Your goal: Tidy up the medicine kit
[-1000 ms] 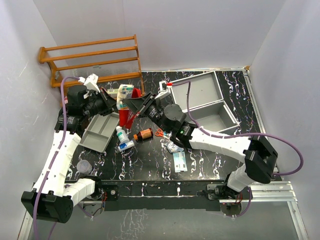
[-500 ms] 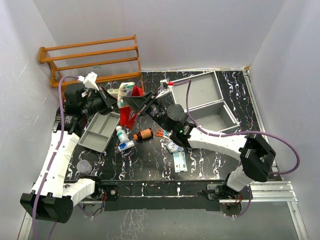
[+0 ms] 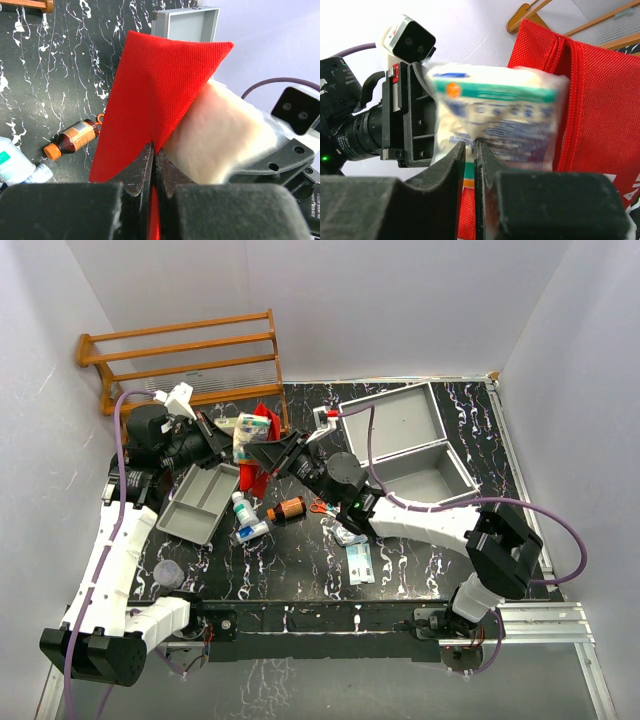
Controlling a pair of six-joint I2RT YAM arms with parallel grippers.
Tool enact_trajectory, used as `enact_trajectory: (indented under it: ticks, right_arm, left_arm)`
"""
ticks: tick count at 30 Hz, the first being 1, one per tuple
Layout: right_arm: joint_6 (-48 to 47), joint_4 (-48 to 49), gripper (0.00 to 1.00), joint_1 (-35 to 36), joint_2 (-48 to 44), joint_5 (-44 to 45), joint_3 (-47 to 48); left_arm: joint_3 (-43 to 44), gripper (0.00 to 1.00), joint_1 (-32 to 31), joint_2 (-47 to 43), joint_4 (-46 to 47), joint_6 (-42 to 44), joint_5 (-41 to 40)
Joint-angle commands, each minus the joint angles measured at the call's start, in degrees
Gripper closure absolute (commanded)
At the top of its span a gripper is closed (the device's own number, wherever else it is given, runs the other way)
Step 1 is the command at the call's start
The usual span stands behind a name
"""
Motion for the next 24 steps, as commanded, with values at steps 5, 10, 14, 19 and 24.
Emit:
enact_trajectory:
  ticks: [5, 10, 14, 19, 24]
  right_arm:
    - [1.4, -0.9, 0.70, -1.2, -0.7, 0.9, 0.4]
    - [1.3, -8.0, 0.63, -1.1, -2.0, 2.5, 2.0]
    - [2.1, -21.3, 0.52, -1.1, -3.6, 4.4, 4.8]
    - [4.5, -36.2, 0.41, -1.1, -4.6, 4.7, 8.6]
    - [8.4, -41.5, 0.35, -1.1, -5.7, 5.2, 9.0]
  left_arm:
    - [3.0, 1.00, -0.2, -0.9, -0.2, 0.6, 1.0]
    - [2.0, 1.00, -0.2, -0.7, -0.2, 3.0, -1.1]
    - [0.0, 1.00, -0.2, -0.1, 0.3, 6.0, -3.6]
    - [-3.1, 1.00, -0.1, 1.1, 2.3, 11.7, -4.2]
    - [-5.2, 1.00, -0.2, 2.1, 3.5, 16.2, -5.7]
